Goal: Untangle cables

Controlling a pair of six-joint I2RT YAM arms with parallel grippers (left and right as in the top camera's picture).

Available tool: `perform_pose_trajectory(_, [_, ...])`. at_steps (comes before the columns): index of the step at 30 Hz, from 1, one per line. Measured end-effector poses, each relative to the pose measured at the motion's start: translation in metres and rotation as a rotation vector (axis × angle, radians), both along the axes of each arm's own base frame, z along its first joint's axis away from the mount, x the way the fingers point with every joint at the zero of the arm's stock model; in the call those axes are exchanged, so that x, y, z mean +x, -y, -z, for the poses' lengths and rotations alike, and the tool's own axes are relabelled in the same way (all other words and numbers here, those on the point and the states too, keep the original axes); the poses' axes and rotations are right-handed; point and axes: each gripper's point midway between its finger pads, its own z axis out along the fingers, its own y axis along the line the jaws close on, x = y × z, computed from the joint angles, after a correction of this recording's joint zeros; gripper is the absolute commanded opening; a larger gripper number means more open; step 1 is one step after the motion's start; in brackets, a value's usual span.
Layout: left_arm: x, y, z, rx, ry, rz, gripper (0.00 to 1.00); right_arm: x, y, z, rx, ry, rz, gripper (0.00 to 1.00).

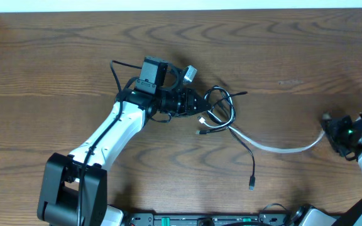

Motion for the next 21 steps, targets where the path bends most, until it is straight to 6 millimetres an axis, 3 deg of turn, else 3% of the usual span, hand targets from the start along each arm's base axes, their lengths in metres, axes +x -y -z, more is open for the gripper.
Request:
perform_pose_trajectory(2, [0.000,0.000,0.000,0.000,0.000,0.000,0.07,0.000,-0.007,0.001,-0.007,-0.005,-0.042,0.63])
perform_pose_trajectory(4, [0.000,0.000,0.000,0.000,0.000,0.000,0.07,0.000,-0.013,0.002,-0.017,-0.011,-0.085,0.76])
perform_pose_trajectory(11, [-0.004,0.005,0.000,0.005,0.057,0.044,0.07,0.010,-0.038,-0.005,-0.050,0.073,-0.318,0.80])
perform_pose_trajectory(16, [-0.016,0.019,0.002,0.020,0.096,0.100,0.08,0.025,-0.082,-0.038,0.026,0.349,-0.619,0.80])
perform_pose_trajectory(21, [-0.021,0.027,0.007,0.048,0.116,0.118,0.07,0.024,-0.135,-0.078,0.139,0.628,-0.882,0.79])
